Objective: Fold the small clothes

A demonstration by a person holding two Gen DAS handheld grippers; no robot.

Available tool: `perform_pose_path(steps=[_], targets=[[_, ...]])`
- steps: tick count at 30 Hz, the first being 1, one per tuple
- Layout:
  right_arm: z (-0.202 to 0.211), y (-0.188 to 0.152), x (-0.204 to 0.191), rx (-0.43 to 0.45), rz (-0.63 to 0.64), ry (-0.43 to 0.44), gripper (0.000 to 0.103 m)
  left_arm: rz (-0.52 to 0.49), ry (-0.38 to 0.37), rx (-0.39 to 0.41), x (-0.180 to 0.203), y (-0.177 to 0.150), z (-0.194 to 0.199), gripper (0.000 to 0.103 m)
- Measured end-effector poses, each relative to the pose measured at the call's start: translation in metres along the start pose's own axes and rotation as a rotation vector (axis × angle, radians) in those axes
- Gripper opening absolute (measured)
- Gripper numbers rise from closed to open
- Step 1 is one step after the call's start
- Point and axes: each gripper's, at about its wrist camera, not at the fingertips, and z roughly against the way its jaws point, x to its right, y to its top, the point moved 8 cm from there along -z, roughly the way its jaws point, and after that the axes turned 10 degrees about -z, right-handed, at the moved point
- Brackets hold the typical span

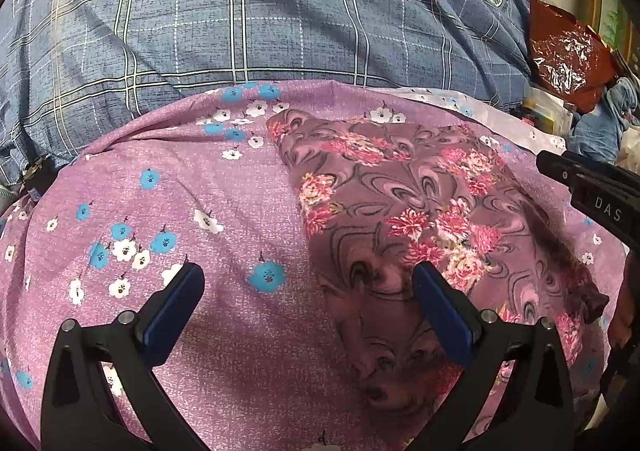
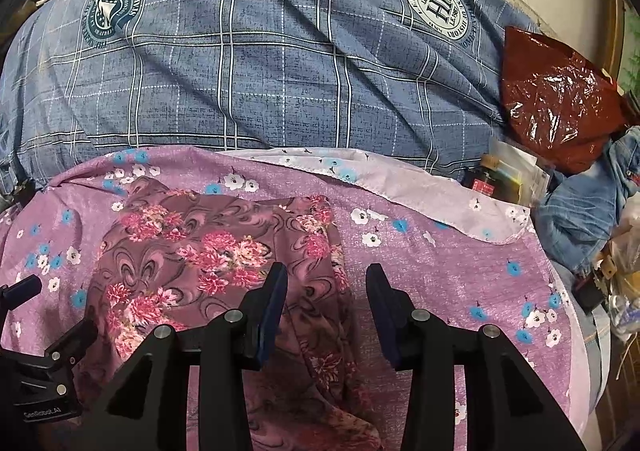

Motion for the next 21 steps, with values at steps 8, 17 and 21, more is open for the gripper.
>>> perform_pose_path(steps=[8,17,21], targets=[[0.000,0.000,0.000,0.001,0.005,-0.004,0.041,-0.005,-0.007,0.002,0.003,0.001,0.000,0.103],[0.000,-0.001,0.001,-0.002,0.007,-0.006,0.041,-0.009,-0.019,0.006,0.010,0.002,0.000,0.103],[-0.001,-0.001,0.003,-0.003,0.005,-0.008,0.041,-0.015,-0.022,0.007,0.013,0.003,0.000,0.103]])
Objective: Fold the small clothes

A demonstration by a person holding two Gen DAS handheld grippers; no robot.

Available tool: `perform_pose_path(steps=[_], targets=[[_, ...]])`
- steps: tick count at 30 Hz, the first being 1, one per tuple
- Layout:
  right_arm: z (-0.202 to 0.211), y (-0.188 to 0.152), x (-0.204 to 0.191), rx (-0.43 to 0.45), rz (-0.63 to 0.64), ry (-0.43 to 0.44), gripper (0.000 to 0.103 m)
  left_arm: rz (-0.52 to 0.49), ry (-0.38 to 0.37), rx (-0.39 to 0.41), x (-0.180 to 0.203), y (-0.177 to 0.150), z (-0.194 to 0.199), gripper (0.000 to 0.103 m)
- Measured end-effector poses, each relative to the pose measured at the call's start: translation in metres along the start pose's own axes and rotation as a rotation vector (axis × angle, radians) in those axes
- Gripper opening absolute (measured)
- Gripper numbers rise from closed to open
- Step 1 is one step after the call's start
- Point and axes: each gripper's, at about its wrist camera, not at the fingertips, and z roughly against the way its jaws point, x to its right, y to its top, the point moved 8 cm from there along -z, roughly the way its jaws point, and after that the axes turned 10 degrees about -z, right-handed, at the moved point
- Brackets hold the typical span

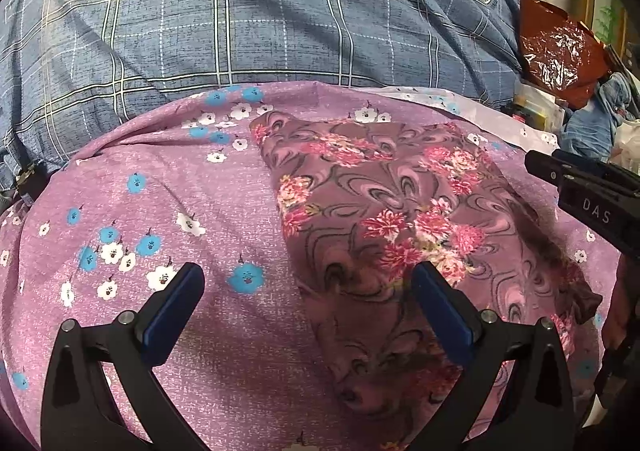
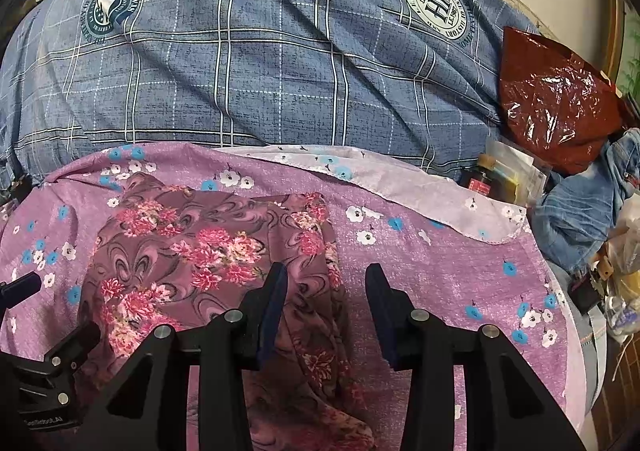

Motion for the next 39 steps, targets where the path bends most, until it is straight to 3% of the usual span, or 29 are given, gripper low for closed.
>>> perform_pose_path(steps=[14,18,19,22,25,28,32,35,39], targets=[[-0.003,-0.002,0.002,-0.012,0.005,-0.006,0.041,0.005,-0.009,-0.001,0.003,0.000,-0.002,0.103],[-0.005,-0.003,0.005,-0.039,-0.031,0.046,0.044,0.032,-0.050,-0.013,0.000,0.000,-0.003,0.103],[-0.006,-0.004,0.006,-0.051,-0.051,0.077,0.044,0.042,-0.065,-0.018,-0.001,0.000,-0.003,0.103],[-0.009,-0.001,0.018,-0.133,-0.198,0.290,0.045,0.098,-0.176,-0.054,-0.008,-0.001,-0.007,0.103],[-0.015,0.001,0.037,-0.210,-0.410,0.526,0.054,0.188,-0.293,-0.090,-0.016,-0.005,-0.014,0.103],[-0.029,-0.005,0.047,-0.287,-0.546,0.667,0.059,0.266,-0.380,-0.109,-0.022,-0.007,-0.019,0.103],[-0.049,-0.019,0.047,-0.380,-0.581,0.657,0.059,0.317,-0.485,-0.120,-0.017,-0.008,-0.020,0.103],[-0.056,-0.023,0.053,-0.375,-0.575,0.596,0.059,0.296,-0.492,-0.105,-0.012,-0.004,-0.017,0.100],[-0.067,-0.032,0.056,-0.421,-0.586,0.589,0.060,0.293,-0.531,-0.111,-0.004,-0.003,-0.020,0.093]])
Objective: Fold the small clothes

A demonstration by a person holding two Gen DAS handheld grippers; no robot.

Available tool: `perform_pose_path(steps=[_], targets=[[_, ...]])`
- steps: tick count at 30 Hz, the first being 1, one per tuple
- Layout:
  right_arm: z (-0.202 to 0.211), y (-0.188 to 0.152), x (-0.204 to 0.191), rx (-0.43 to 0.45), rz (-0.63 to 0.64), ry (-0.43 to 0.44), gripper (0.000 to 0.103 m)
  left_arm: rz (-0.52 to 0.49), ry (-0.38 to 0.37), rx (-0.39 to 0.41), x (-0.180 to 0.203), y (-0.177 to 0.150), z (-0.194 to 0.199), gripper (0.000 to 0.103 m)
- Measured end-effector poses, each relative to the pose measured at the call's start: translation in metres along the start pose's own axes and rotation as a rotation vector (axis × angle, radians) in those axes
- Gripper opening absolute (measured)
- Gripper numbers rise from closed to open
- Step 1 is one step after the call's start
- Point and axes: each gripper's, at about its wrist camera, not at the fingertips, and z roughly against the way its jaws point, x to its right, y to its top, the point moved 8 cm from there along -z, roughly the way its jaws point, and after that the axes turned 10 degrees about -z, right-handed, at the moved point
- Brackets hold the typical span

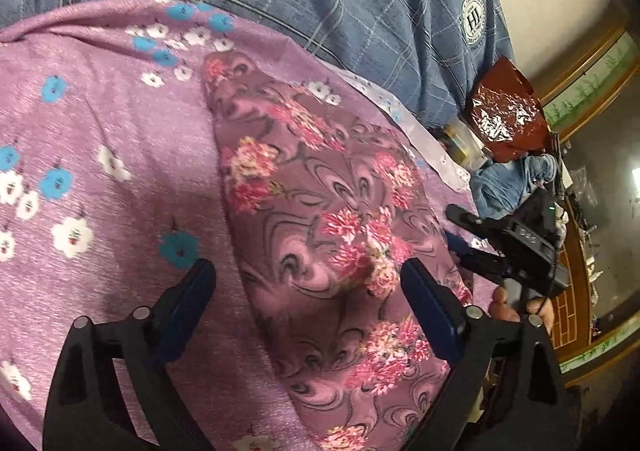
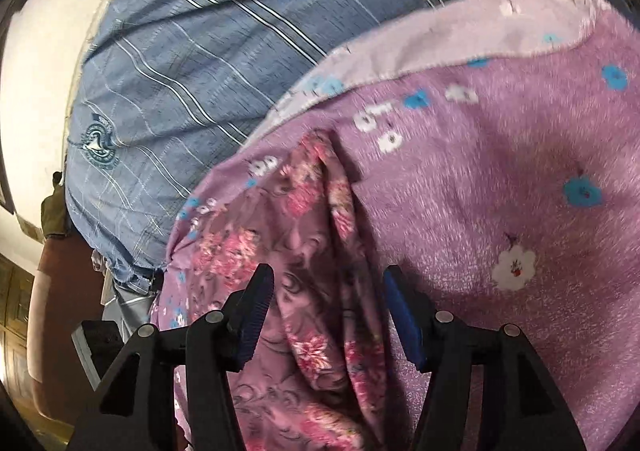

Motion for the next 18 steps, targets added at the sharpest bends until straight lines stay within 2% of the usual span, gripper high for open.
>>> perform_pose_path(steps=[3,4,8,11,14,16,18], targets=[[-0.016,-0.009,0.001,-0.071,-0.014,0.018,0.060,0.003,-0.013,-0.023,0.003,-0.002,-0.008,0.093],[-0.018,-0.010,-0.001,-0.069,-0.011,0.027,0.062,0.007,-0.022,-0.032,0.002,-0.003,-0.010,0.093],[-0.025,-0.025,-0.018,-0.131,0.006,0.099,0.064,0.032,-0.073,-0.032,0.005,-0.002,-0.013,0.093],[-0.030,-0.035,-0.031,-0.136,0.116,0.053,0.069,0.061,-0.105,-0.017,0.006,0.000,-0.012,0.094],[-0.036,-0.036,-0.028,-0.138,0.110,0.052,0.071,0.050,-0.100,-0.008,0.007,0.000,-0.014,0.094],[-0.036,-0.037,-0.028,-0.123,0.106,0.051,0.071,0.039,-0.083,-0.009,0.008,-0.001,-0.017,0.094],[-0.037,-0.039,-0.030,-0.100,0.134,0.019,0.065,0.041,-0.071,-0.007,0.007,0.000,-0.020,0.093]])
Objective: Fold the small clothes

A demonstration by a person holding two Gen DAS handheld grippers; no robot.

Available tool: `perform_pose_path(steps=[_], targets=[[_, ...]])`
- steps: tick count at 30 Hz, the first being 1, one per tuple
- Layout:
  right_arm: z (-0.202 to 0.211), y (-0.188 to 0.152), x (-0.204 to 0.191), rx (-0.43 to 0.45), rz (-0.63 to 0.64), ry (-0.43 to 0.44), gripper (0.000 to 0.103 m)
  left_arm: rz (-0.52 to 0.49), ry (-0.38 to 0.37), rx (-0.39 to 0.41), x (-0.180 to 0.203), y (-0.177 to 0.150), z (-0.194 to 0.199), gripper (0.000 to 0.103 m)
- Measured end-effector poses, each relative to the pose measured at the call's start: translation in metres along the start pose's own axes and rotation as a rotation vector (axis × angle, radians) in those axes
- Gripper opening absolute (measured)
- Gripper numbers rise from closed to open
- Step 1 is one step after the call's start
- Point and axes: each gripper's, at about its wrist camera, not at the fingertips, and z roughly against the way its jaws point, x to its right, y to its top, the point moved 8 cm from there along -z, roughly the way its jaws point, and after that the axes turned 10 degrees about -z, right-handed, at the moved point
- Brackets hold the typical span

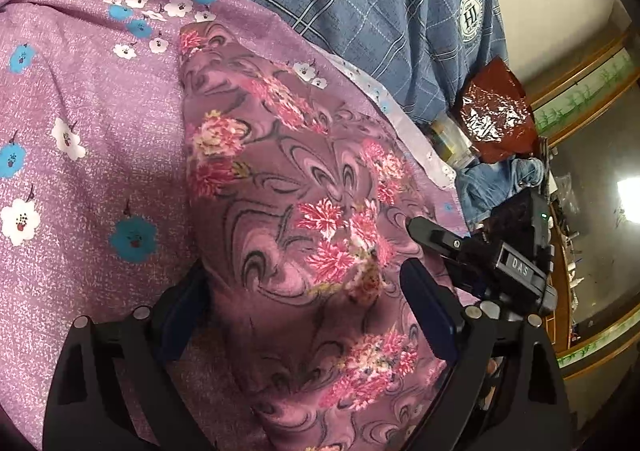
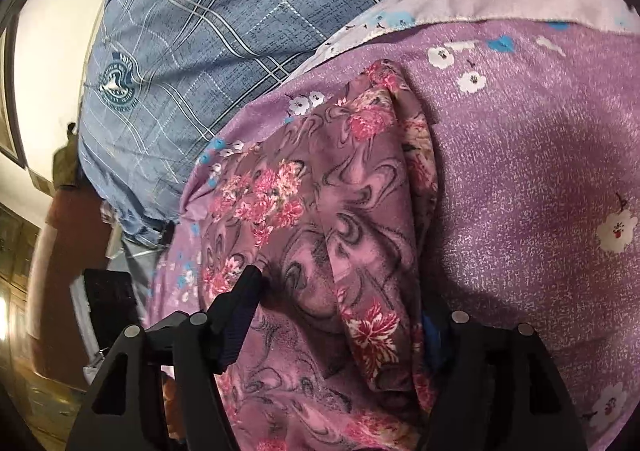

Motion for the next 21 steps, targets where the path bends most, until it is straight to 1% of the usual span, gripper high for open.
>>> perform_pose_path(steps=[1,3,4,5,6,7,9,11,12,13,14,15,16,17,18,19,21], targets=[[-0.002,-0.001,-0.001,0.009,0.010,-0.016,0.061,0.004,0.001,0.004,-0.001,0.001,0.000,0.094],[-0.001,-0.002,-0.003,0.027,0.026,-0.042,0.047,0.015,-0.003,0.012,-0.001,0.002,-0.001,0.093],[0.002,-0.001,-0.003,0.037,0.035,-0.049,0.045,0.025,-0.006,0.019,-0.001,0.003,0.000,0.093],[0.004,-0.001,-0.004,0.046,0.045,-0.054,0.042,0.038,-0.010,0.029,-0.001,0.003,0.001,0.089],[0.007,-0.001,-0.005,0.056,0.054,-0.059,0.039,0.042,-0.012,0.040,0.000,0.005,0.002,0.082],[0.008,-0.001,-0.006,0.064,0.062,-0.065,0.039,0.037,-0.007,0.044,0.000,0.005,0.003,0.078],[0.012,-0.001,-0.010,0.083,0.092,-0.092,0.036,0.015,0.019,0.047,0.001,0.006,0.006,0.058],[0.015,-0.001,-0.015,0.102,0.123,-0.126,0.036,0.006,0.028,0.061,0.002,0.008,0.010,0.047],[0.017,-0.002,-0.018,0.118,0.151,-0.164,0.037,0.005,0.024,0.071,0.002,0.009,0.012,0.046],[0.017,-0.003,-0.019,0.127,0.170,-0.192,0.040,0.005,0.020,0.077,0.003,0.010,0.014,0.046],[0.016,-0.004,-0.020,0.126,0.182,-0.207,0.046,0.002,0.023,0.078,0.003,0.011,0.014,0.046],[0.015,-0.004,-0.019,0.122,0.194,-0.228,0.050,0.001,0.035,0.070,0.003,0.010,0.013,0.050],[0.014,-0.004,-0.016,0.121,0.204,-0.246,0.053,0.010,0.047,0.057,0.000,0.009,0.011,0.054],[0.015,-0.002,-0.012,0.121,0.203,-0.248,0.058,0.026,0.047,0.038,-0.002,0.007,0.007,0.065],[0.018,0.002,-0.008,0.125,0.188,-0.241,0.062,0.041,0.041,0.018,-0.006,0.005,0.002,0.069],[0.021,0.005,-0.005,0.138,0.166,-0.226,0.063,0.060,0.037,0.005,-0.009,0.003,0.000,0.069],[0.033,0.018,0.005,0.191,0.093,-0.174,0.063,0.084,0.014,0.020,-0.011,0.004,0.001,0.069]])
